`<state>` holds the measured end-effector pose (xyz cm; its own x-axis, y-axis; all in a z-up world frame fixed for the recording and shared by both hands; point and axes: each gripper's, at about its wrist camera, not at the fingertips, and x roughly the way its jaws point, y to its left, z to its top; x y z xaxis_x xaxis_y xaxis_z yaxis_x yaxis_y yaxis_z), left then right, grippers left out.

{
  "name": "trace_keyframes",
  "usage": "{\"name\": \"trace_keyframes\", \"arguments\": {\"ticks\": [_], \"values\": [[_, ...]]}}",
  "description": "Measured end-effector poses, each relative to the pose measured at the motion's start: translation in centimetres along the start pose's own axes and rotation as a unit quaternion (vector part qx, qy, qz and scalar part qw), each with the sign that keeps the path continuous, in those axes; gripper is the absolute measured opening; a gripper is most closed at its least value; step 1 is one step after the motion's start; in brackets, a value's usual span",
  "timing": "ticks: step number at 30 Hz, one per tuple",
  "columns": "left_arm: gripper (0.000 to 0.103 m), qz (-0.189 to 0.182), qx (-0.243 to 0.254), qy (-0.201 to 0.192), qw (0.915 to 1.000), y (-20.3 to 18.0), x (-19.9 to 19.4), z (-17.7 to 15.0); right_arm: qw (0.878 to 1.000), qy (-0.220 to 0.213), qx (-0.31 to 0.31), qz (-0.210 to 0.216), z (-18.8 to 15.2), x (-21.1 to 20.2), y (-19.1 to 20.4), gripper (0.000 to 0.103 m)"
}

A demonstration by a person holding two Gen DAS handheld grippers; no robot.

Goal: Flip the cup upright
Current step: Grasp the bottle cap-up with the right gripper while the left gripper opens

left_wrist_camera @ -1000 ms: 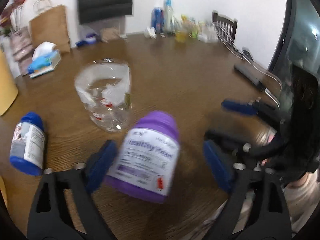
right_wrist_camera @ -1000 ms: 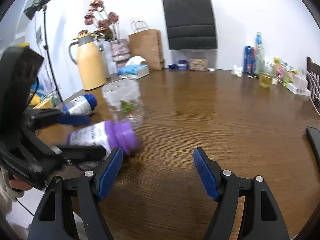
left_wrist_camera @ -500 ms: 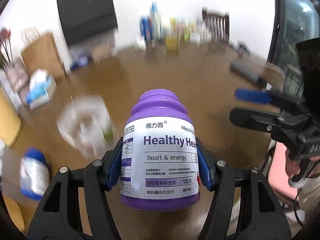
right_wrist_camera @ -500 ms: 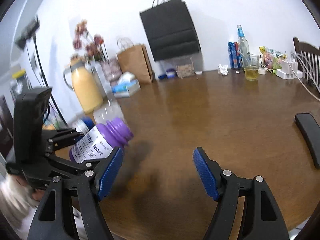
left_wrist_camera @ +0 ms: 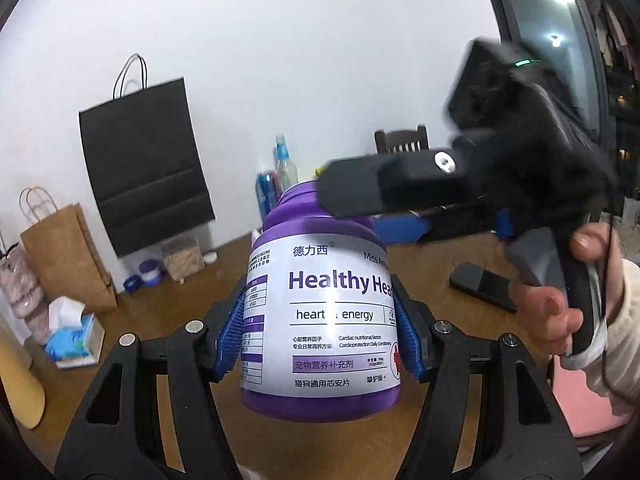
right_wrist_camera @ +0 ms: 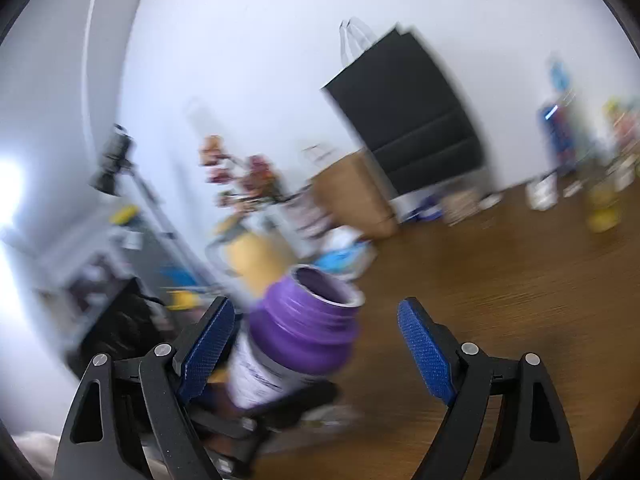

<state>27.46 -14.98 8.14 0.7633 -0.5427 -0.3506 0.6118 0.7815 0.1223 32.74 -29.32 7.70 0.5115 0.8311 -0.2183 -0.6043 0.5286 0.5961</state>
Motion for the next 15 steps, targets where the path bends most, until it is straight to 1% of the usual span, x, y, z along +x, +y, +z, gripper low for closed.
{"name": "trace_keyframes", "arguments": {"ticks": [1,3,4,5,8,10,11,12,13,14,15], "values": [[0.060,0.002,0.001,-0.005,1.0000,0.3,0.1,0.0,0.999,0.015,0.021,0.018,0.3,1.0,-0.8,0.076],[0.060,0.004,-0.001,-0.004,1.0000,1.1,0.7,0.1,0.997,0.031,0.051,0.058,0.6,2.2,-2.1,0.068],[0.060,0.003,-0.002,0.001,1.0000,1.5,1.1,0.3,0.997,0.025,0.052,0.055,0.7,2.6,-2.4,0.068],[0.060,-0.003,-0.004,0.010,0.9999,2.0,1.9,0.4,0.998,0.020,0.038,0.042,0.8,2.9,-2.2,0.068],[0.061,-0.021,-0.004,0.020,0.9996,3.4,3.3,0.8,1.000,0.000,-0.011,-0.011,1.0,3.3,-1.4,0.068],[0.064,-0.034,-0.010,0.017,0.9992,4.2,4.2,0.8,0.997,-0.005,-0.052,-0.050,1.2,3.7,-0.9,0.068],[0.070,-0.037,-0.016,0.011,0.9991,4.7,4.8,0.7,0.994,-0.008,-0.079,-0.078,1.1,3.7,-0.5,0.068],[0.075,-0.042,-0.024,0.008,0.9988,5.2,5.4,0.3,0.983,-0.012,-0.126,-0.130,0.7,4.2,0.1,0.068],[0.076,-0.048,-0.034,0.013,0.9982,5.5,6.0,-0.1,0.976,-0.012,-0.150,-0.159,0.4,4.7,0.4,0.068],[0.077,-0.058,-0.056,0.024,0.9965,6.0,6.9,-0.8,0.967,-0.009,-0.170,-0.189,-0.2,5.4,0.5,0.068],[0.077,-0.060,-0.067,0.029,0.9955,6.0,7.2,-1.4,0.963,-0.006,-0.178,-0.203,-0.3,5.7,0.3,0.068]]}}
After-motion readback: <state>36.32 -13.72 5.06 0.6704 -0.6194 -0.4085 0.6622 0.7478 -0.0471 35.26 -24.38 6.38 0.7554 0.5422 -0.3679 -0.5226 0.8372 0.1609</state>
